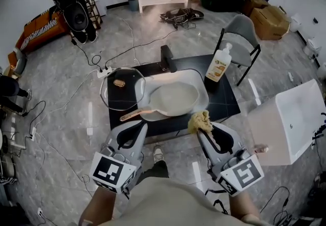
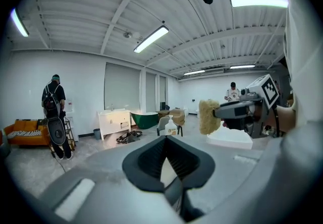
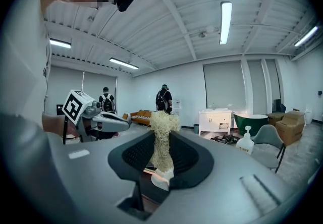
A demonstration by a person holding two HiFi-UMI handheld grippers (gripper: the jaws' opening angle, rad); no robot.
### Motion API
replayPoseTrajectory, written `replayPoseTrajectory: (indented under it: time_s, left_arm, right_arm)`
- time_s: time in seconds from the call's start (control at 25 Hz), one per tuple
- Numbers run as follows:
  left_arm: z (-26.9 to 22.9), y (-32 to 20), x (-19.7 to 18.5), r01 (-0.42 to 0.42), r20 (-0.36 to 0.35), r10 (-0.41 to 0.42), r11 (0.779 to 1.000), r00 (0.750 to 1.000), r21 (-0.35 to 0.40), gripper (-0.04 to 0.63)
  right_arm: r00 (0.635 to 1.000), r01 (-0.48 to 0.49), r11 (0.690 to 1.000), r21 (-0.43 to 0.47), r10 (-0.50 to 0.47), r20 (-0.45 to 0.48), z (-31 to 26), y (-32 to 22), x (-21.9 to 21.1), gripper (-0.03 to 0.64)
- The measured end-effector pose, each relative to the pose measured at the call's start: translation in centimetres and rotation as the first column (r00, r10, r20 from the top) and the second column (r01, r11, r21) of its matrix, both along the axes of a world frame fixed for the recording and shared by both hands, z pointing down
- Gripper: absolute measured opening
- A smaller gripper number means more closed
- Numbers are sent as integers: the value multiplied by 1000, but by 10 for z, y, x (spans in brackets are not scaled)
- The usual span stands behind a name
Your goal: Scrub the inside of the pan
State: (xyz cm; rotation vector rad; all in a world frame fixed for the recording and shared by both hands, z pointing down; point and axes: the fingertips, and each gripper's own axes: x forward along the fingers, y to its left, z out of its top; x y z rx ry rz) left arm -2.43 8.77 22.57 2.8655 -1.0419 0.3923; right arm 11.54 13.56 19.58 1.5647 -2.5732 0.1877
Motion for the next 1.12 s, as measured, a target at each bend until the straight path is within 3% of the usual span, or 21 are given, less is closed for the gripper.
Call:
replayPoseTrajectory:
  time_s: [0.24,0.52,1.12]
  left_arm:
    - [7,-61,-26,11,-15,-12,998,1000,-58,2]
    - [20,-115,-47,19,6,-18,997,1000,-81,2]
    - [48,-157,-48,11,49,-5,993,999,-118,2]
  right_arm:
    - [999,11,999,-33,-9,51,-2,-63,-20,94]
    - [999,-2,998,-61,4,36,6,-117,-33,94]
    - [999,-40,992,-120,40,-3,28,-167,-13,94]
